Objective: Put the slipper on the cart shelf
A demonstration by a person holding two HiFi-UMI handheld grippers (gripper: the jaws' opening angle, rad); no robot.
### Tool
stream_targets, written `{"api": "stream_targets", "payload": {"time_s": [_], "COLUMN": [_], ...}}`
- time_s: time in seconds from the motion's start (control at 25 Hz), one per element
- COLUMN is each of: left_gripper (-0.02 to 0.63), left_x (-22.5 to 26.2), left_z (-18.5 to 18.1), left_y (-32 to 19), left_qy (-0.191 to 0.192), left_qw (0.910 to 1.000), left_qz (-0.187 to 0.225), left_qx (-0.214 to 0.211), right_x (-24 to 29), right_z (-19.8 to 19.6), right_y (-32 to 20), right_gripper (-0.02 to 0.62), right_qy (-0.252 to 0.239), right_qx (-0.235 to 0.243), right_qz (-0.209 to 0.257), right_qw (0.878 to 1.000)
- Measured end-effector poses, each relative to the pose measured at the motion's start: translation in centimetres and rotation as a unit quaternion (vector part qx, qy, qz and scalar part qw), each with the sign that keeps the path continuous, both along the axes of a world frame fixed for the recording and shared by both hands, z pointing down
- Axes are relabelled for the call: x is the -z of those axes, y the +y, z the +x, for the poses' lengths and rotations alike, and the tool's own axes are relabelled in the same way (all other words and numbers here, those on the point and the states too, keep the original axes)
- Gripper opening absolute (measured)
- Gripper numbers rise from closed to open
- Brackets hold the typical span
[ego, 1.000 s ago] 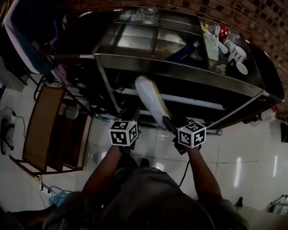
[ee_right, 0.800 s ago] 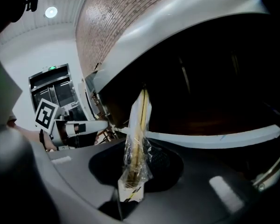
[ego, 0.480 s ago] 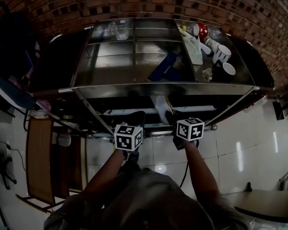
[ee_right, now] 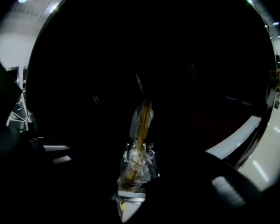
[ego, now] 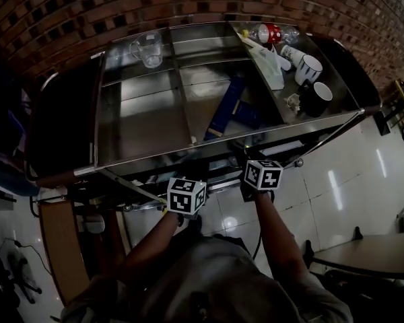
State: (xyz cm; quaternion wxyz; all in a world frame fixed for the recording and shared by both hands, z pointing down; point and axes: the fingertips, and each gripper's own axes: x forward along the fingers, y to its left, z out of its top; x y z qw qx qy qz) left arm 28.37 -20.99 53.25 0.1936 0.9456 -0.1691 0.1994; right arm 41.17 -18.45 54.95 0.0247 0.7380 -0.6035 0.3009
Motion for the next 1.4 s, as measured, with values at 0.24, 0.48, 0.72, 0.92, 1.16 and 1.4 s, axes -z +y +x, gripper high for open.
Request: {"api": "stream_targets", "payload": {"time_s": [0.24,0.48,0.72,0.92,1.16,1.4], "left_gripper": [0.008,0.008,0.008,0.008,0.008,0.008], "left_x": [-1.5,-1.1,-0.2,0.4,1.2,2.7], "left_z": [1.0,2.4,3.4,4.2,5.1,7.1], "left_y": [1.5,3.4,4.8,5.3,6.4,7.2], "left_qy": [-0.017,-0.014,-0.004,-0.003,0.002,0.017], "left_qw": [0.9985,0.9974,0.9982,0.9990,0.9988,0.9977], "left_qz": [-0.009,-0.007,-0.008,-0.005,0.004,0.015], "left_qx": [-0.051,-0.071,-0.060,-0.045,-0.049,-0.064], "right_x": [-0.7,0.0,0.2,-0.3,1.4,4.7], "right_z": [1.0,0.8,1.2,1.5,2.7,4.0], "right_y": [-0.7,-0.5,1.9,3.4,4.6,7.8], "right_gripper": [0.110,0.259,0.356,0.470,0.488,0.243], "right_qy": [0.061,0.067,0.073,0.081,0.085,0.090], "right_qx": [-0.030,-0.008,0.018,0.042,0.038,0.012], "right_qz": [-0.015,0.005,-0.013,-0.033,-0.010,0.032], "right_qw": [0.998,0.998,0.997,0.995,0.996,0.995]}}
